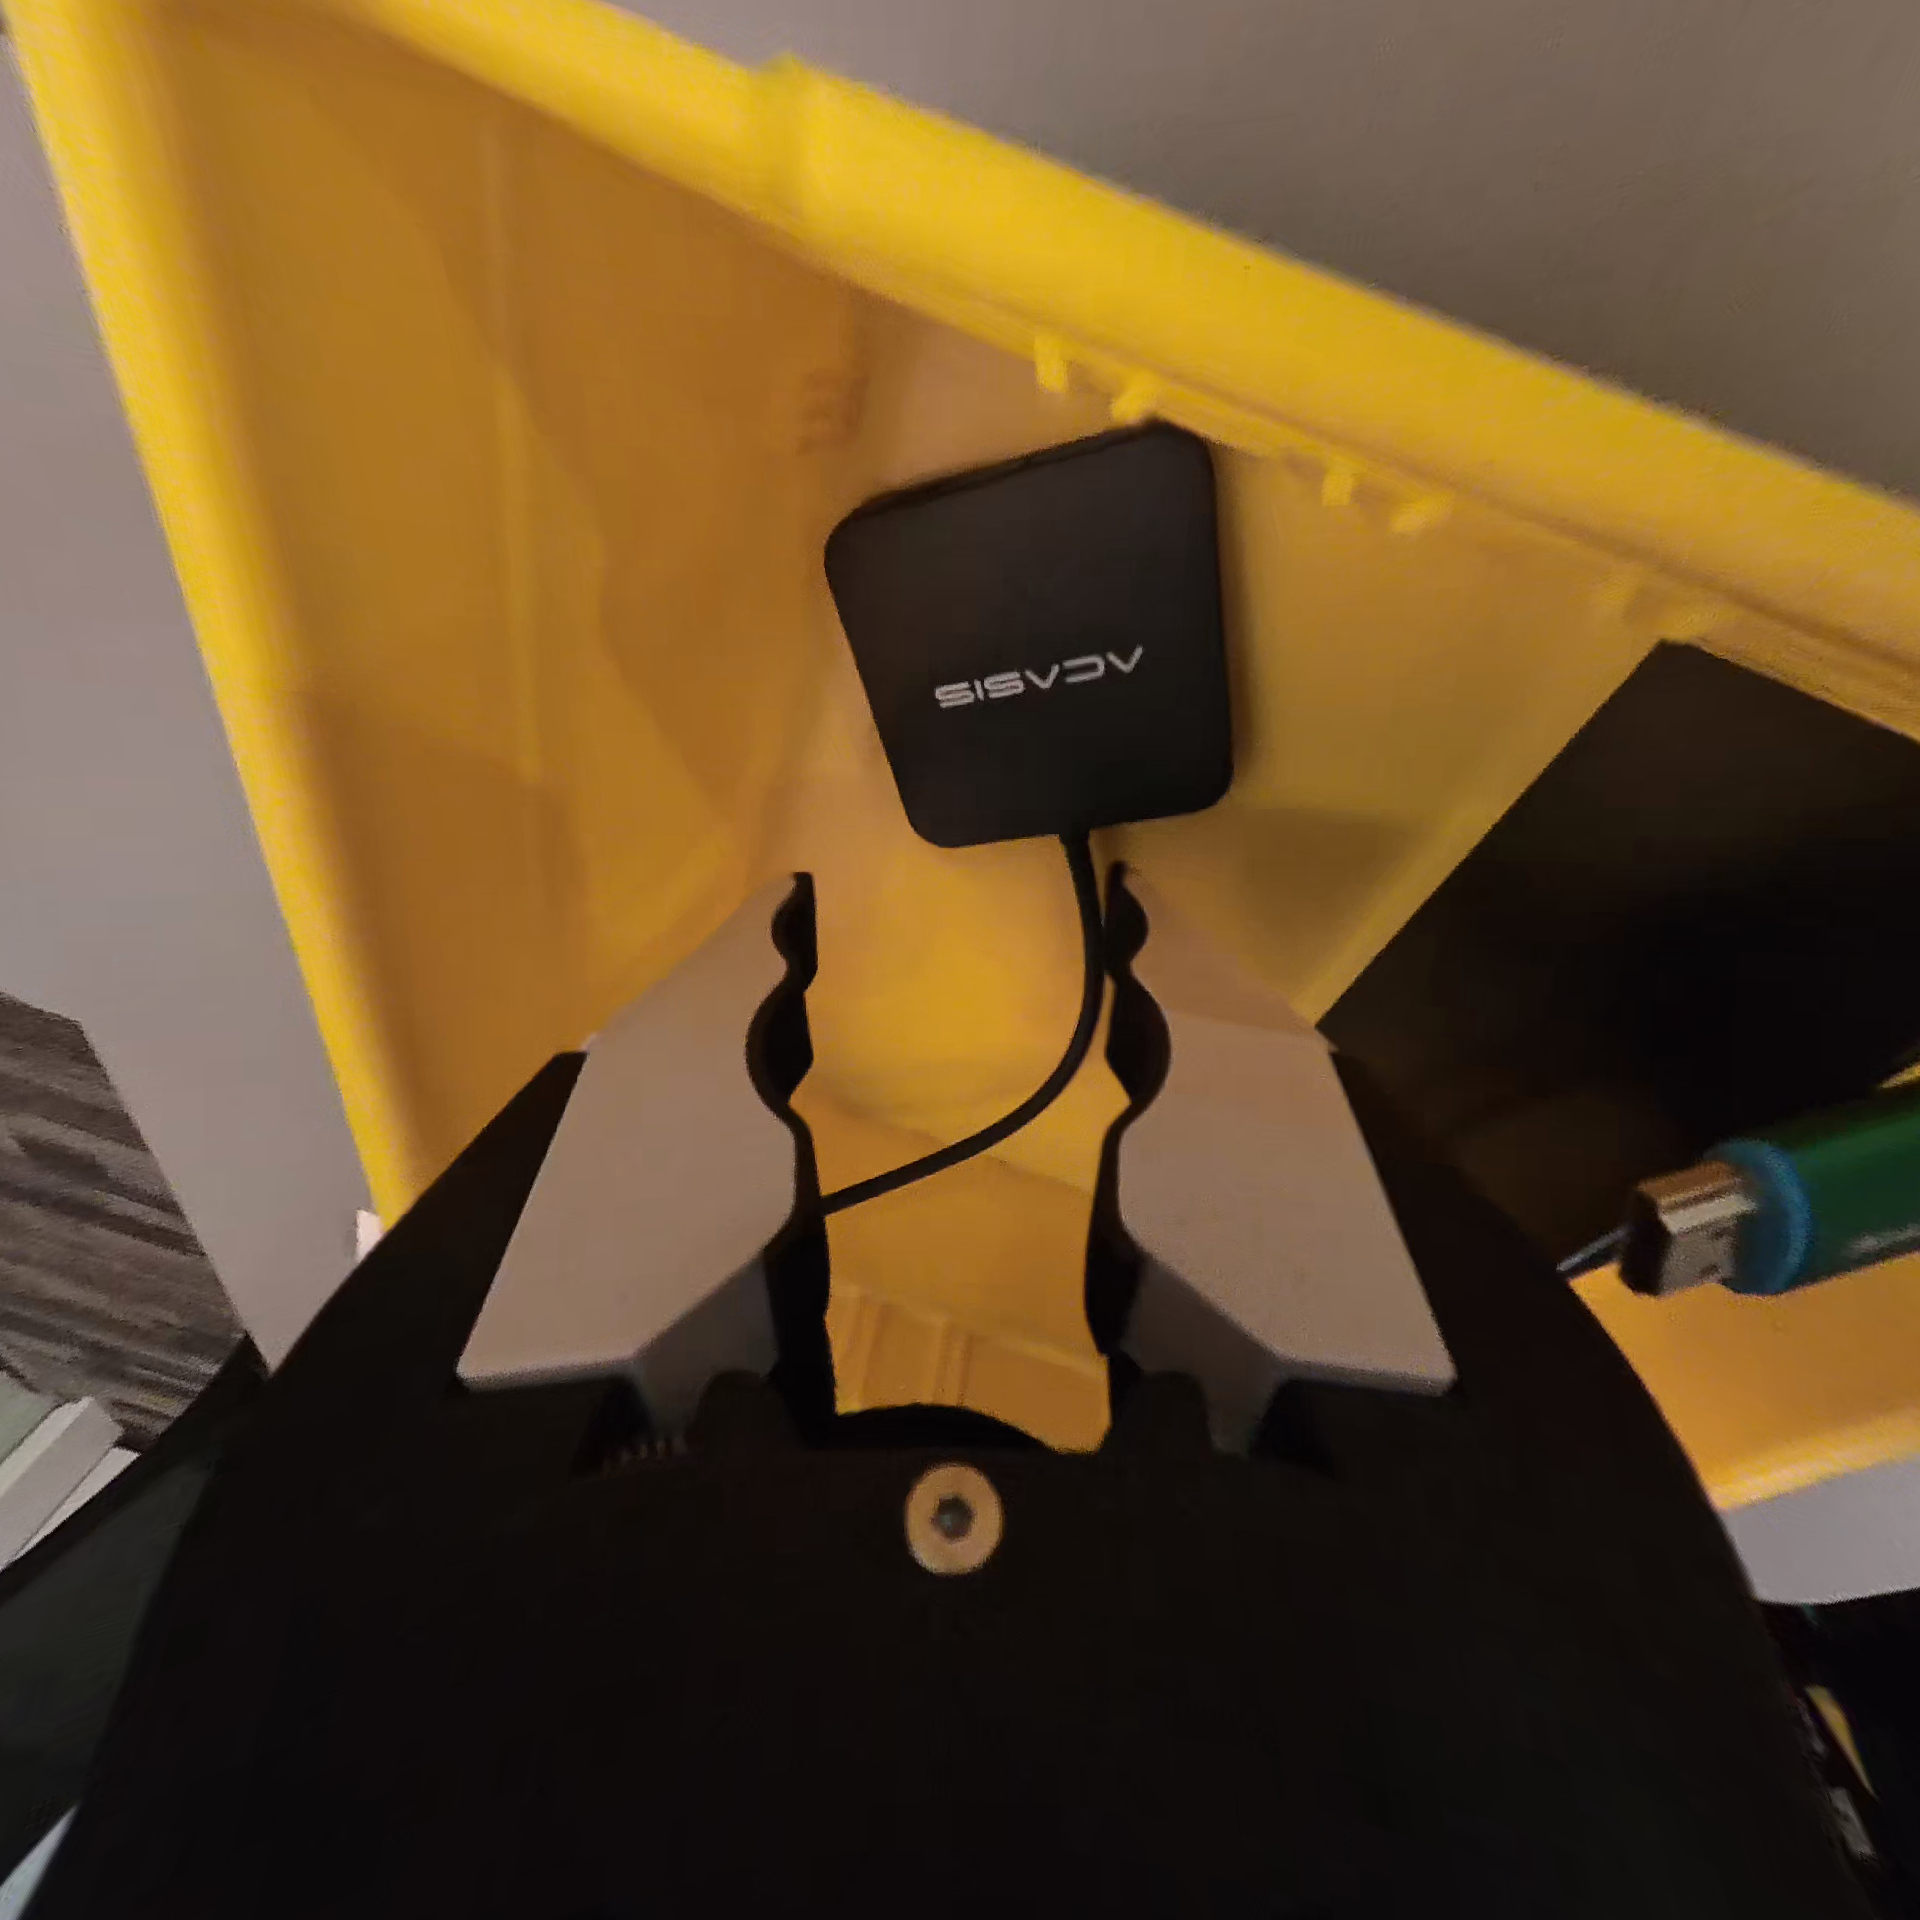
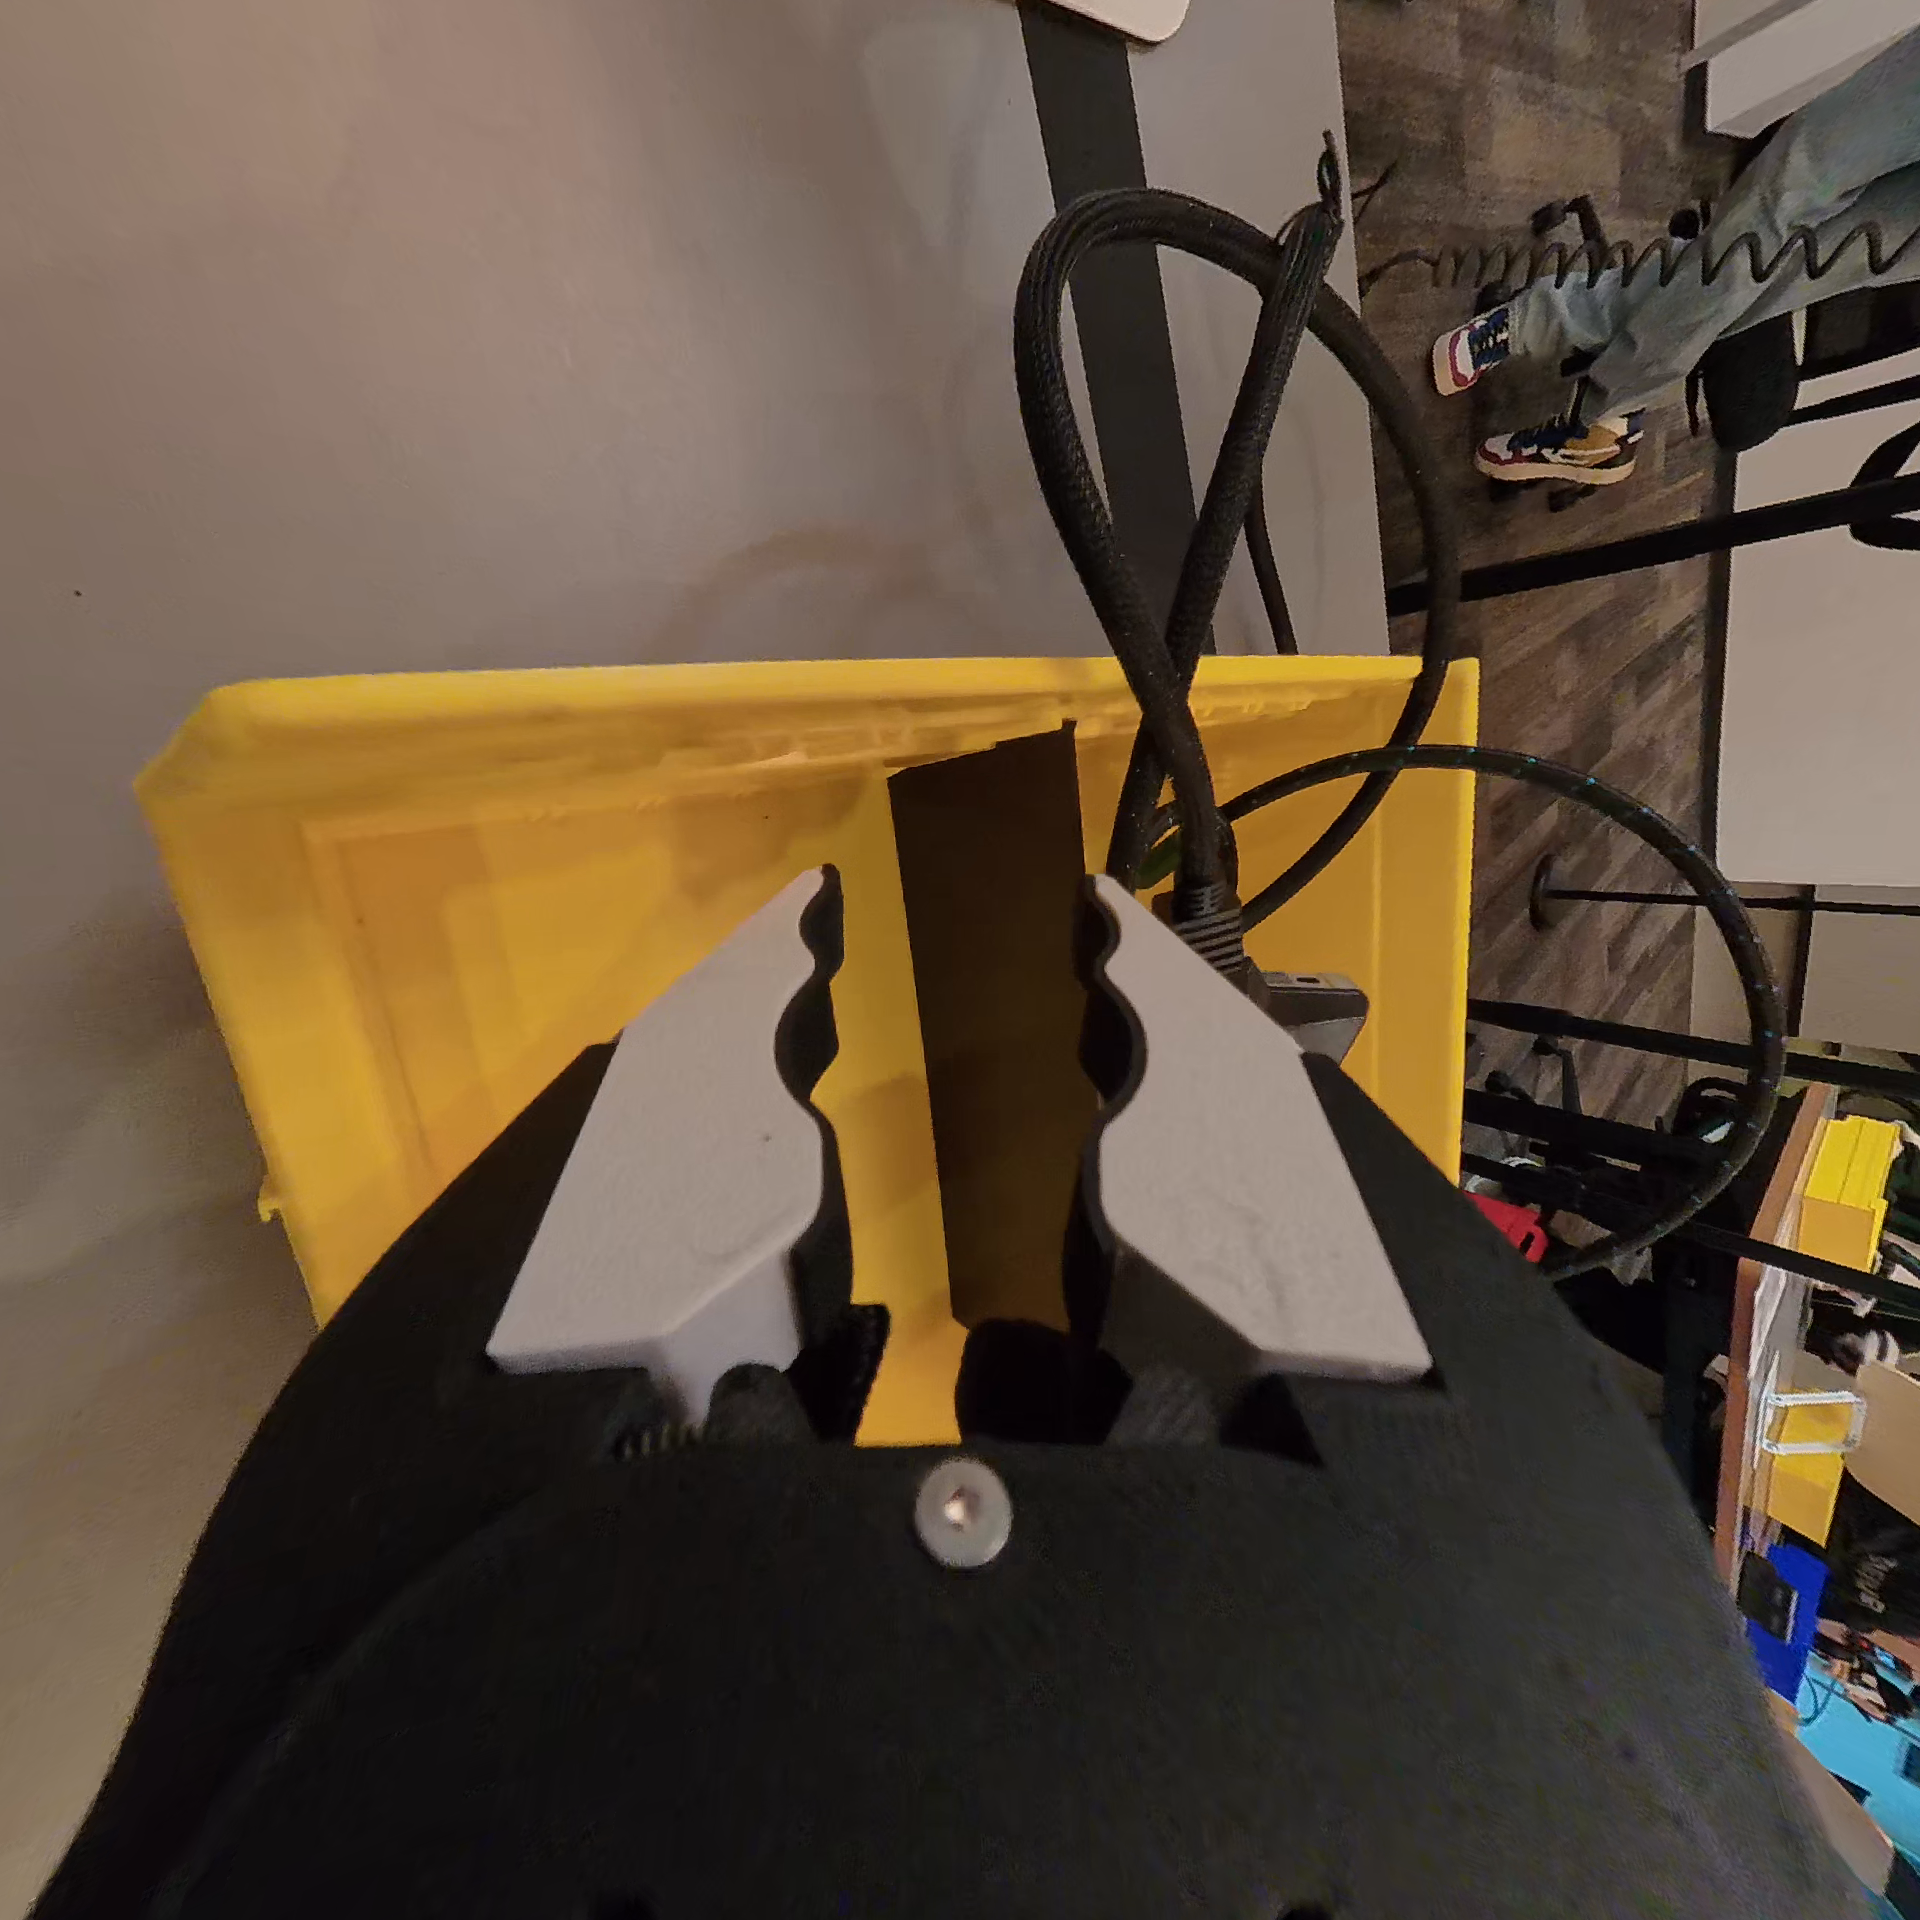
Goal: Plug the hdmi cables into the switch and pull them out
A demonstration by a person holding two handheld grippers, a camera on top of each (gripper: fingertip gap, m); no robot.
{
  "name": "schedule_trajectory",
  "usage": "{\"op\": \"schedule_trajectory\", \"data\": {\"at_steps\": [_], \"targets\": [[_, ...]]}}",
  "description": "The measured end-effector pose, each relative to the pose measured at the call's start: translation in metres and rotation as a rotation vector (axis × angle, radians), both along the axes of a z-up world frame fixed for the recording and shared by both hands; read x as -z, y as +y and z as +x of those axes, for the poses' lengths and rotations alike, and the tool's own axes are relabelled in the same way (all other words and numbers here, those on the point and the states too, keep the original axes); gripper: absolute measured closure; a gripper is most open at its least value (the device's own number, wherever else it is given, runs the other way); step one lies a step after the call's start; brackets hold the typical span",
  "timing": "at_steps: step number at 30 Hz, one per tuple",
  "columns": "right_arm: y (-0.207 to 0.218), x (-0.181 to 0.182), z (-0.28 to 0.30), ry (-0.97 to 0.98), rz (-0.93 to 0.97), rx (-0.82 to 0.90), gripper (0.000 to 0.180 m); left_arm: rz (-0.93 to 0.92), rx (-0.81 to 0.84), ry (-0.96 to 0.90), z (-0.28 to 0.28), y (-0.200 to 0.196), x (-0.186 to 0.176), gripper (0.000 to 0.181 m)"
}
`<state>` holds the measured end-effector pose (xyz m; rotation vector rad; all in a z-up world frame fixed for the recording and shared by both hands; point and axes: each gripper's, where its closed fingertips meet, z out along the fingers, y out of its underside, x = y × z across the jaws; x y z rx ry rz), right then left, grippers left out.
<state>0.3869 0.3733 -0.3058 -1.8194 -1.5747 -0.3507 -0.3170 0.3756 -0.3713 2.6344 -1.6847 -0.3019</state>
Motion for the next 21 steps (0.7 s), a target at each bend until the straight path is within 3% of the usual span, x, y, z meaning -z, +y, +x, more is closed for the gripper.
{"op": "schedule_trajectory", "data": {"at_steps": [5,8,16,21], "targets": [[0.001,-0.002,0.001,0.003,0.005,0.004,0.137,-0.065,-0.1,-0.147,0.019,-0.014,0.004,0.098],[0.002,-0.001,-0.003,0.006,0.004,-0.001,0.137,-0.042,-0.104,-0.124,0.02,-0.008,0.01,0.092],[-0.001,0.002,-0.004,0.014,0.003,-0.005,0.137,-0.097,-0.112,-0.099,0.026,-0.009,0.022,0.113],[-0.003,0.003,-0.003,0.022,0.006,-0.006,0.137,-0.07,-0.098,-0.096,0.023,-0.009,0.02,0.117]]}}
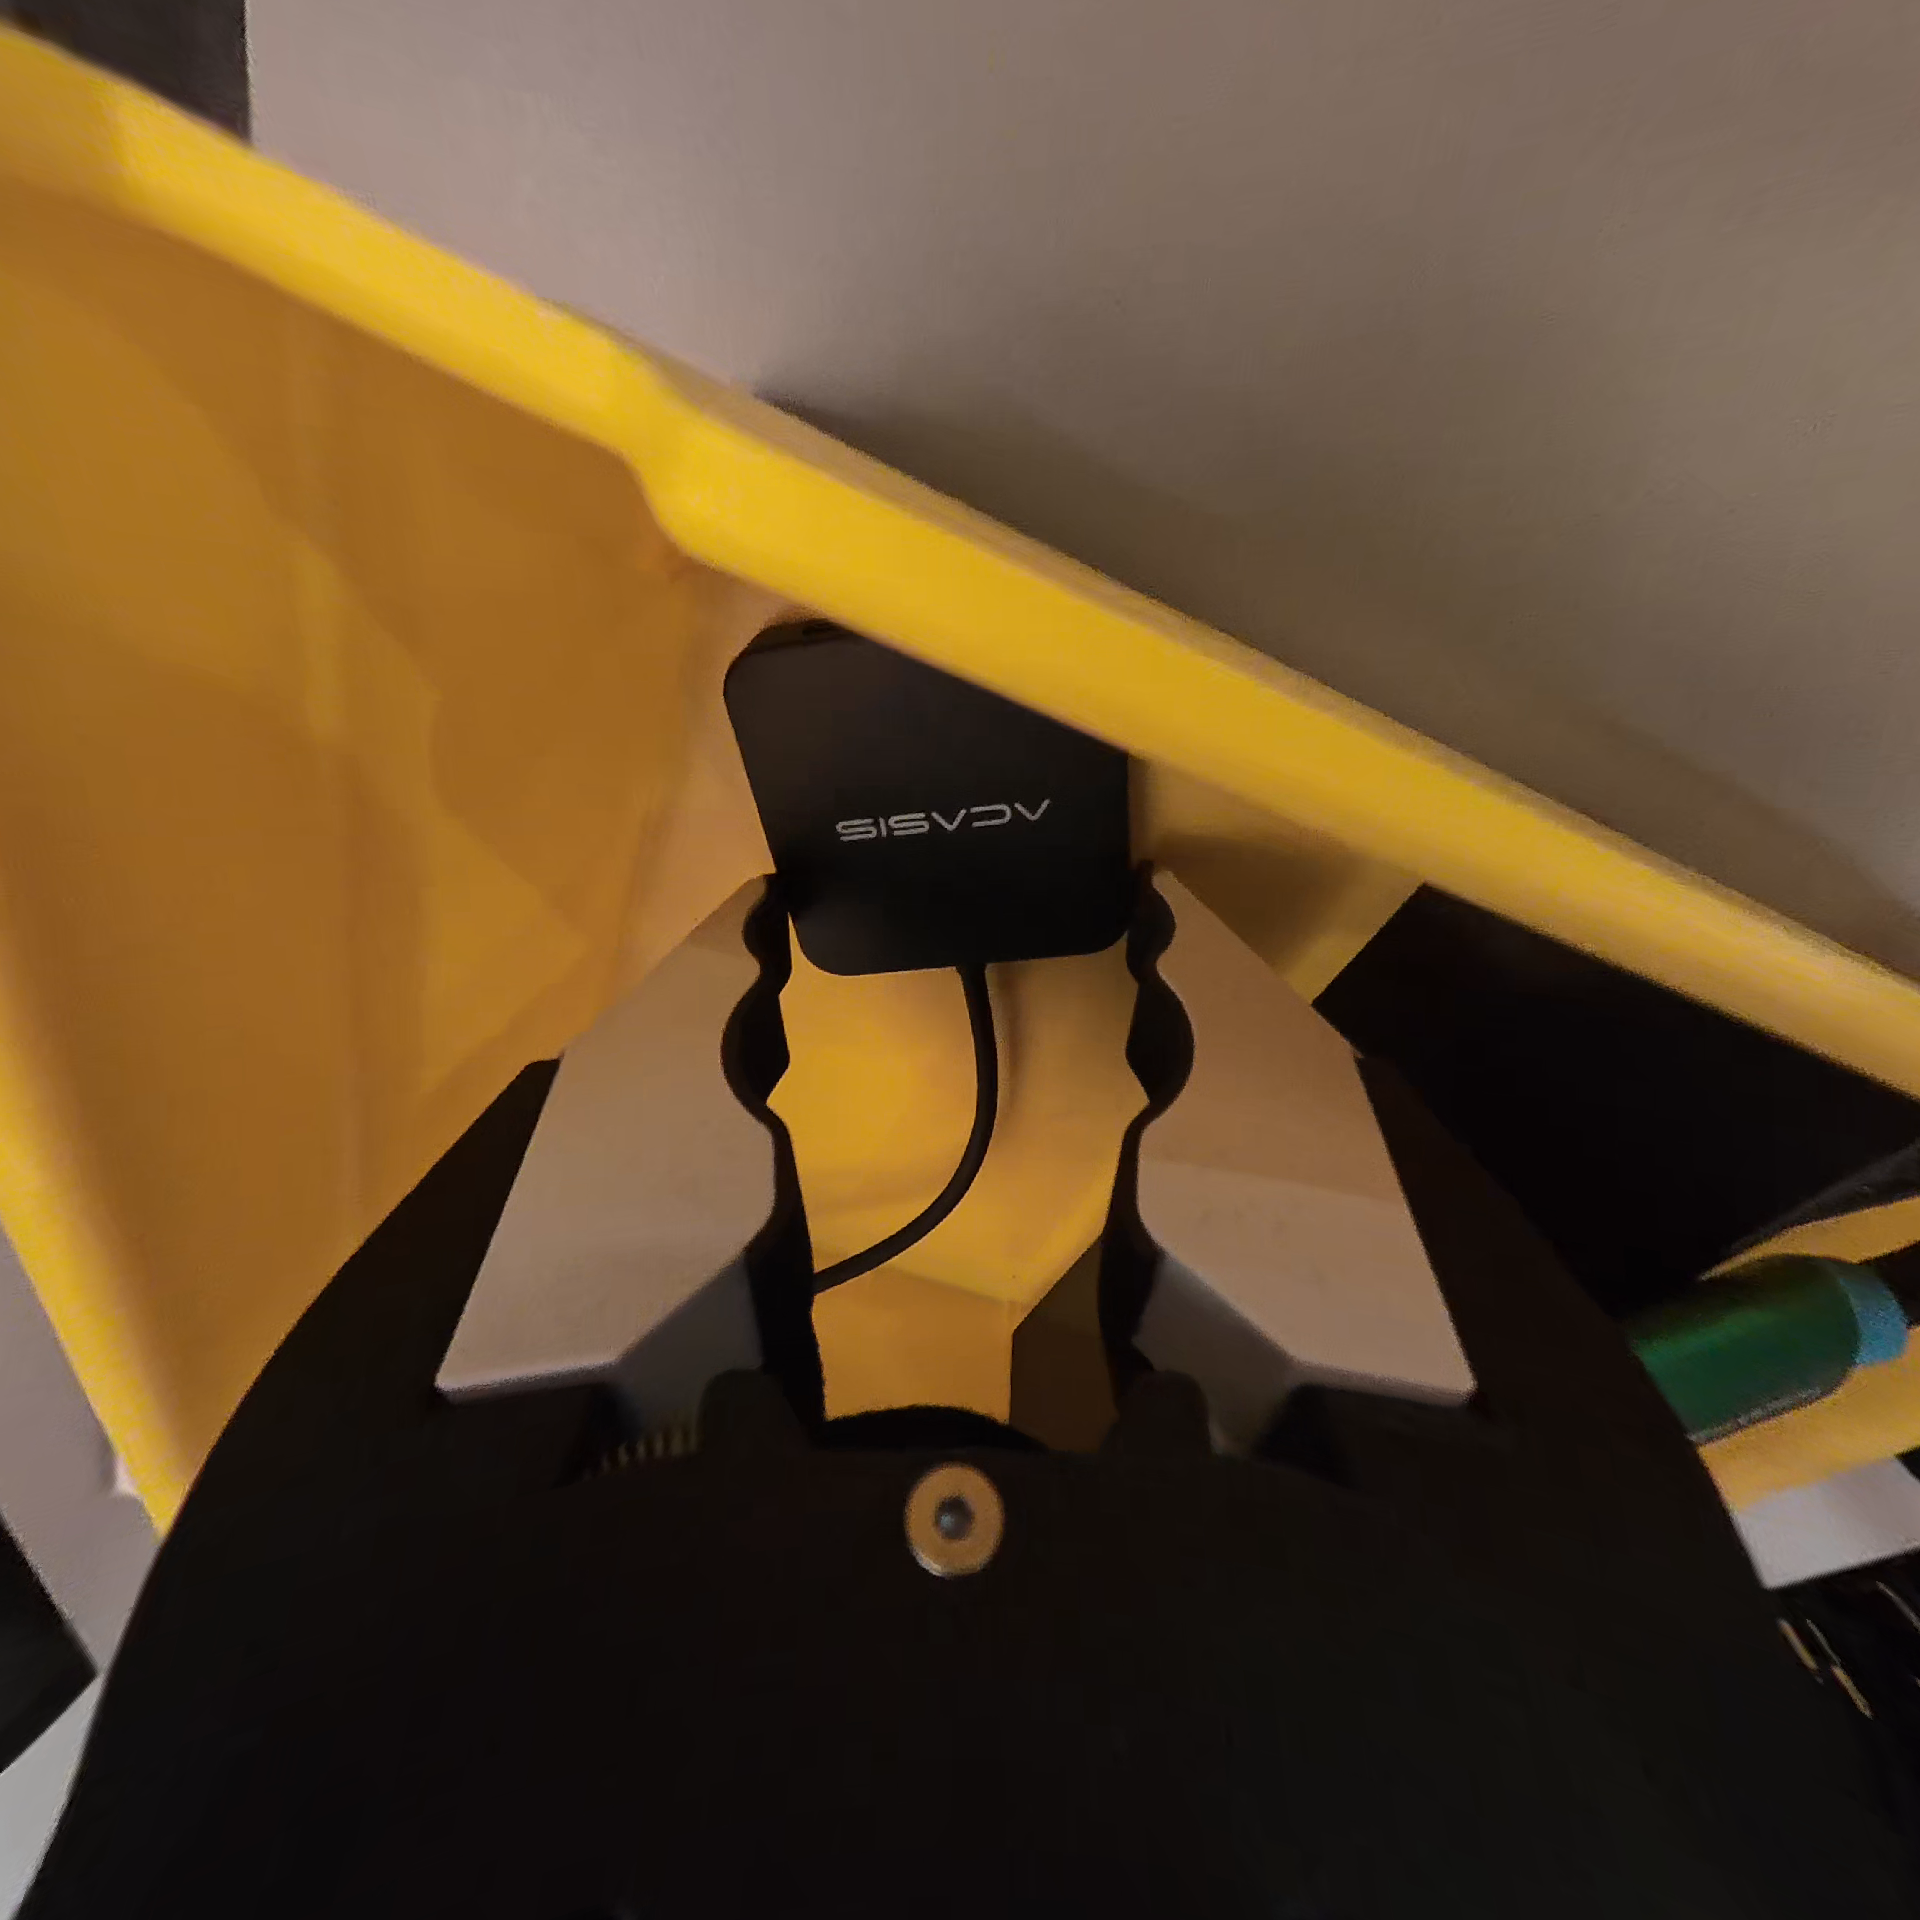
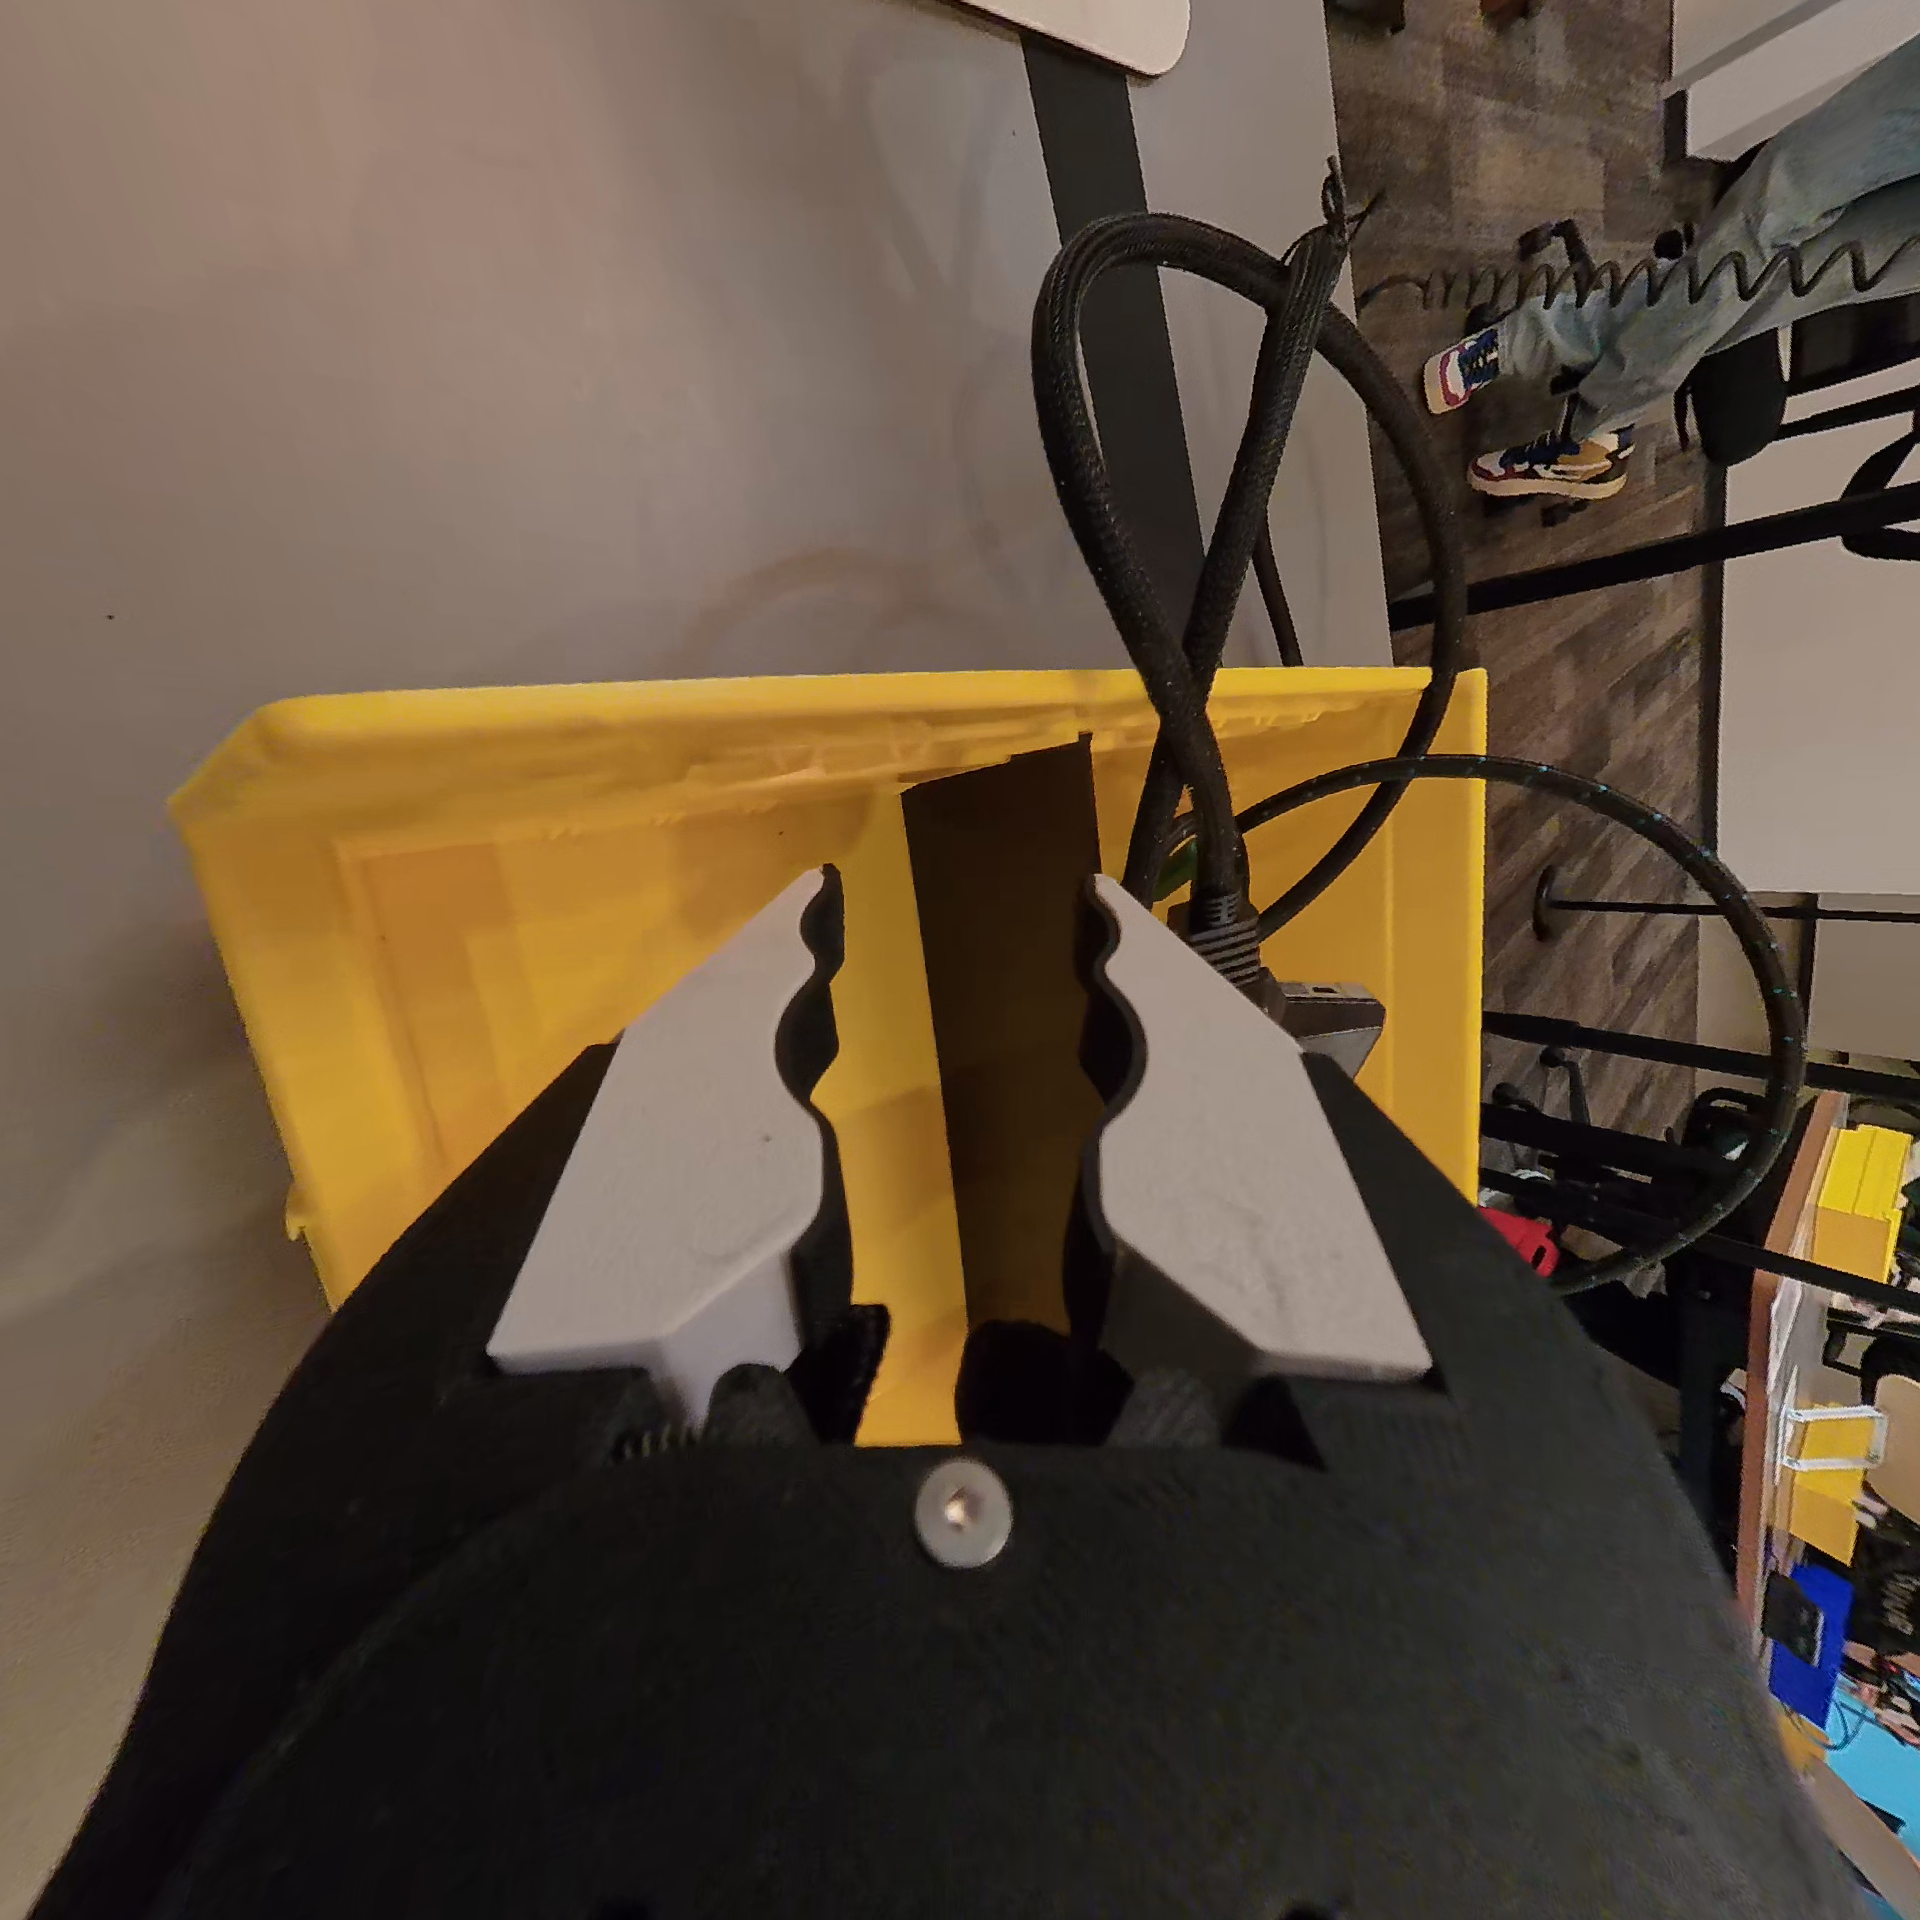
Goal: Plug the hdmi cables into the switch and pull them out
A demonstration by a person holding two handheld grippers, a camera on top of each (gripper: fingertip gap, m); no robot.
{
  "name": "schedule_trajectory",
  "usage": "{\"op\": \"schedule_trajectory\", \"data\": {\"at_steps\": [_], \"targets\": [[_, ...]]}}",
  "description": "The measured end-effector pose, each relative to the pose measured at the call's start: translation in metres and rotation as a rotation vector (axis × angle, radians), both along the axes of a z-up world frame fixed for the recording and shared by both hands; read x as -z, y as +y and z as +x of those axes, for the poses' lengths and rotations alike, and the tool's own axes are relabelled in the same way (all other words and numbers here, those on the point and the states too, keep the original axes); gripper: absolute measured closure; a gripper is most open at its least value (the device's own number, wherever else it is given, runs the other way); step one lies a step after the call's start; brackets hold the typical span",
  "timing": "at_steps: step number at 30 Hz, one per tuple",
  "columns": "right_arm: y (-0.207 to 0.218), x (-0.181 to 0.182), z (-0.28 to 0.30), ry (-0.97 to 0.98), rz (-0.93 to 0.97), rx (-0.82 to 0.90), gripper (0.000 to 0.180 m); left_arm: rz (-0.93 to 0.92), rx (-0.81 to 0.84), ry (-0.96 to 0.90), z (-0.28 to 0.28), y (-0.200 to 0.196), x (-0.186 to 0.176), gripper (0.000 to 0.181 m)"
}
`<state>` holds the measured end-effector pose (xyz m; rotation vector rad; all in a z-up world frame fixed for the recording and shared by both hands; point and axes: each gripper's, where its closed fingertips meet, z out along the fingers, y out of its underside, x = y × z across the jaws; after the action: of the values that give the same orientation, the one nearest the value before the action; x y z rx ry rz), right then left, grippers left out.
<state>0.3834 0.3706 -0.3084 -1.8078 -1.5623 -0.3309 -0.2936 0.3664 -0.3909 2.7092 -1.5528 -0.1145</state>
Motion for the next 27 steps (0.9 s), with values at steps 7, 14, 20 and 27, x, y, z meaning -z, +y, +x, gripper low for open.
{"op": "schedule_trajectory", "data": {"at_steps": [7,14,20,27], "targets": [[-0.003,-0.006,0.002,-0.001,0.017,-0.004,0.137,0.149,0.019,0.049,-0.012,0.013,-0.029,0.118],[-0.008,-0.019,-0.005,0.015,0.054,-0.014,0.137,0.354,0.004,0.054,-0.025,0.012,-0.085,0.118],[-0.016,-0.046,-0.02,0.032,0.119,-0.043,0.137,0.671,-0.03,-0.024,-0.016,0.017,-0.168,0.117],[-0.033,-0.075,-0.051,0.063,0.179,-0.106,0.136,0.953,-0.02,-0.197,0.031,0.008,-0.278,0.117]]}}
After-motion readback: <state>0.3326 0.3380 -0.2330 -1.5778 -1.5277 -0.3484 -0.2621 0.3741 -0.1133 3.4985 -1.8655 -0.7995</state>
